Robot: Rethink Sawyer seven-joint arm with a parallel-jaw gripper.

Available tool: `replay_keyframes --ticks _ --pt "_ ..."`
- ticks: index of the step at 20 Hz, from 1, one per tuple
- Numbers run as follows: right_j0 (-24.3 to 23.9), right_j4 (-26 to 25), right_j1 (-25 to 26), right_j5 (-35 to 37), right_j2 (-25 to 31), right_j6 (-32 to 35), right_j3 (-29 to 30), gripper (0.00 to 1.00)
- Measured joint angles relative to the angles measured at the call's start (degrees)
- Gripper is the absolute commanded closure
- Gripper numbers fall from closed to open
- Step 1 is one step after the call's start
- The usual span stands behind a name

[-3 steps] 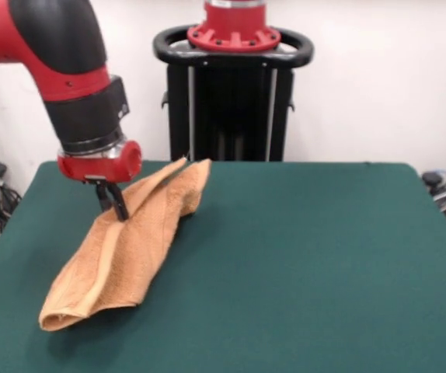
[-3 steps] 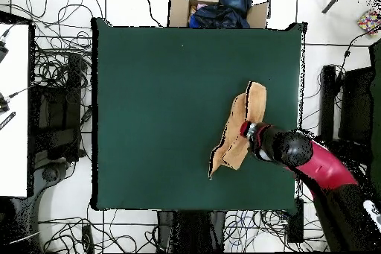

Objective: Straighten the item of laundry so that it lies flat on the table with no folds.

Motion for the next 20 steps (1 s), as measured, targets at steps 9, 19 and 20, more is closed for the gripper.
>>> replay_keyframes --ticks 9,19,20 --pt "-0.9 -2.7 -1.3 1.6 0.4 0.0 -0.5 1.00" --pt "-1.3 -6.2 -8.4 10.2 0.4 0.0 -2.3 1.00" --pt "-1.1 -6.7 -9.6 10.2 0.4 0.0 -2.2 1.00"
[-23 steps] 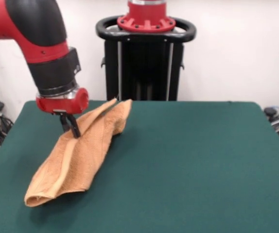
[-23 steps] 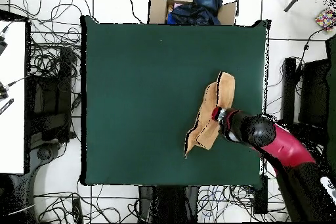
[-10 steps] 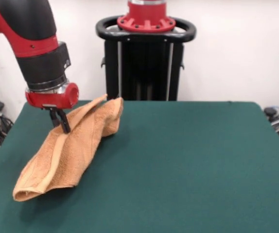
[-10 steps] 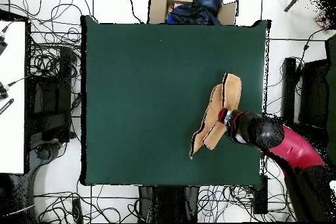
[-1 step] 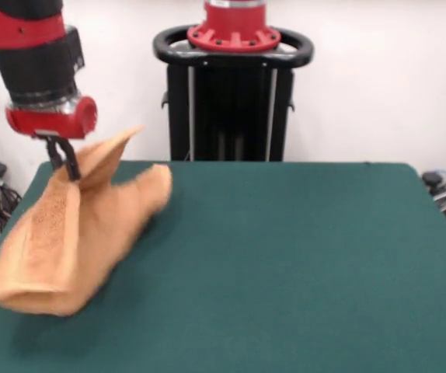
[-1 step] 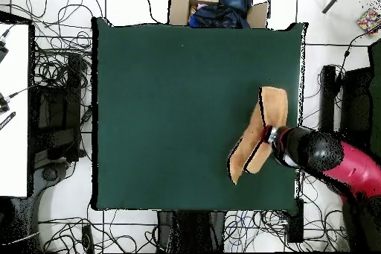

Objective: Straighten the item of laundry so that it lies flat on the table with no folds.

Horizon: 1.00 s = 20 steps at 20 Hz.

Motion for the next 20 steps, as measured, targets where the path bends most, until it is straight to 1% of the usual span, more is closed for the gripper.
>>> replay_keyframes --ticks 2,4,6,9,11,12,13,16,17,18,20 --pt "0.6 -1.2 -2.6 0.0 -0.1 0.0 0.0 1.00" --pt "1.0 -1.6 -3.5 0.0 -0.2 0.0 0.0 1.00" --pt "2.2 -2.6 -5.7 0.0 -0.6 0.0 0.0 1.00" --pt "6.3 -3.5 -9.1 0.0 -2.1 0.0 0.3 1.00" --pt "8.2 -3.5 -10.2 0.0 -2.8 0.0 0.6 1.00" --pt "10.1 -3.5 -11.3 0.0 -3.6 0.0 1.1 1.00" --pt "11.0 -3.5 -11.7 0.0 -3.9 0.0 1.3 1.00" --pt "16.0 -3.4 -13.5 0.0 -6.0 0.0 2.2 1.00" --pt "16.6 -3.4 -13.6 0.0 -6.3 0.1 2.3 1.00" --pt "19.4 -3.2 -14.2 0.0 -7.7 0.4 2.7 1.00" --pt "21.3 -2.9 -14.6 0.0 -8.7 0.8 3.1 1.00"
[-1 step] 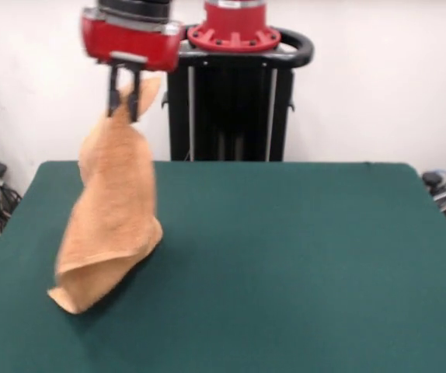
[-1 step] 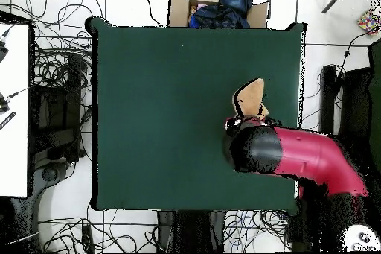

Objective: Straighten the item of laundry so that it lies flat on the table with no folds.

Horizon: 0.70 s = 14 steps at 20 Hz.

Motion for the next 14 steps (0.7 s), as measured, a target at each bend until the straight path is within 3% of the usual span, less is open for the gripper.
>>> replay_keyframes --ticks 8,14 --pt "10.9 4.1 0.9 -1.8 -5.4 6.3 2.3 1.00" --pt "17.3 9.9 6.5 -11.2 -6.9 15.2 3.0 1.00"
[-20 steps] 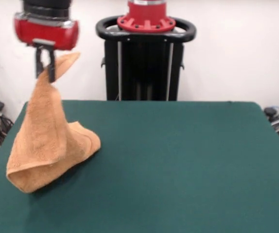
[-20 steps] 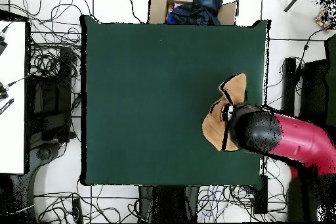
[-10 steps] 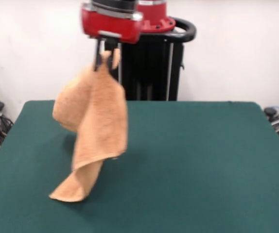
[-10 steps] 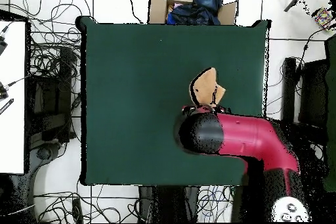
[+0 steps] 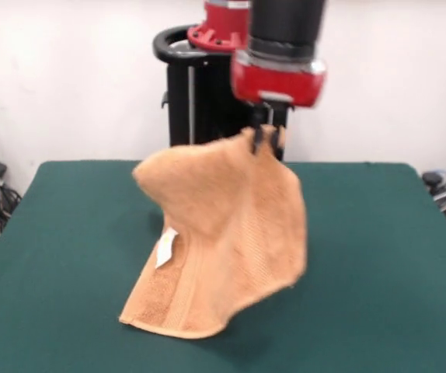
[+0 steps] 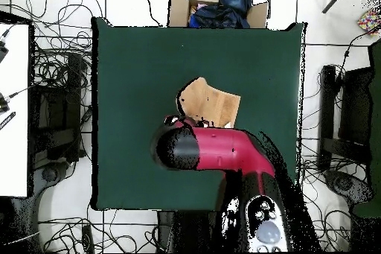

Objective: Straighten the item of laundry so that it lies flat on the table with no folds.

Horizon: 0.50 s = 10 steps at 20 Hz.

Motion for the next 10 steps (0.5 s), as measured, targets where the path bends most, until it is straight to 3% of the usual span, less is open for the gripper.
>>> replay_keyframes --ticks 10 --pt "4.1 8.8 11.2 -13.0 0.2 7.9 1.7 1.00"
